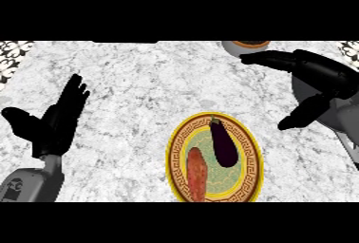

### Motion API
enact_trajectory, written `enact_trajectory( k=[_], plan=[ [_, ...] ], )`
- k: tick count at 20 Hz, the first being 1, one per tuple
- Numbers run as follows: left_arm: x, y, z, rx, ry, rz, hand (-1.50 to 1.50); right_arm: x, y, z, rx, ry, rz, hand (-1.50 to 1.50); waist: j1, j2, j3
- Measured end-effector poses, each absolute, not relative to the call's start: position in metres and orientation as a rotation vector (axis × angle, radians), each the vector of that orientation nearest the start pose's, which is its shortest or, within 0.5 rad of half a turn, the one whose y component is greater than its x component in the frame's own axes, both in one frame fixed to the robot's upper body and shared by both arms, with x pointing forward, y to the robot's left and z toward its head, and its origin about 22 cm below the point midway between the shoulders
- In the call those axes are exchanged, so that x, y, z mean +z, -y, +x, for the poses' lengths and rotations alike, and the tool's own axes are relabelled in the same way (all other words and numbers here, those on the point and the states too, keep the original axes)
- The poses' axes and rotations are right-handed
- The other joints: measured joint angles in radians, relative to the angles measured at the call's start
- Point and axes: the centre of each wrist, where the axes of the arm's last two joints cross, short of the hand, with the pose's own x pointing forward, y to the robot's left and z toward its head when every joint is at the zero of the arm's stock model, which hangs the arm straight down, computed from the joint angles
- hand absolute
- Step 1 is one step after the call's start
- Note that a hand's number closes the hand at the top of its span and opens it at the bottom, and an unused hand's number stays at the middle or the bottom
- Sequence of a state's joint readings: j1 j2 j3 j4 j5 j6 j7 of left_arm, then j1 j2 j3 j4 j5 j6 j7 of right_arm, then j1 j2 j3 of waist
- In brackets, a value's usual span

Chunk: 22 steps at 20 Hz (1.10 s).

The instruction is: Pick the eggplant from the plate and place it in the pan

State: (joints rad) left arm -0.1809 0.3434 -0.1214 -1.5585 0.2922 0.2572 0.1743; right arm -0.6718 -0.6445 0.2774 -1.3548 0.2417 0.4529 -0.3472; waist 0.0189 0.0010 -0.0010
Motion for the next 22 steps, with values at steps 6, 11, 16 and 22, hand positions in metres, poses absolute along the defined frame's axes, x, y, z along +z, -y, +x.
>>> enact_trajectory(
  k=[6, 11, 16, 22],
  plan=[
    [0.061, -0.270, 0.280, 0.024, 1.515, 0.089, 0.00, 0.190, 0.208, 0.364, 1.695, 1.653, -0.214, -1.50, -0.004, -0.001, 0.000],
    [0.062, -0.265, 0.281, 0.027, 1.517, 0.089, 0.00, 0.177, 0.188, 0.359, 1.923, 1.389, -0.241, -1.50, -0.008, -0.001, 0.000],
    [0.057, -0.268, 0.278, 0.039, 1.511, 0.094, 0.00, 0.170, 0.179, 0.349, 2.044, 1.268, -0.251, -1.50, -0.014, -0.002, 0.000],
    [0.059, -0.273, 0.275, 0.044, 1.513, 0.101, 0.00, 0.169, 0.161, 0.327, 2.159, 1.221, -0.388, -1.50, -0.017, -0.003, 0.001]
  ],
)
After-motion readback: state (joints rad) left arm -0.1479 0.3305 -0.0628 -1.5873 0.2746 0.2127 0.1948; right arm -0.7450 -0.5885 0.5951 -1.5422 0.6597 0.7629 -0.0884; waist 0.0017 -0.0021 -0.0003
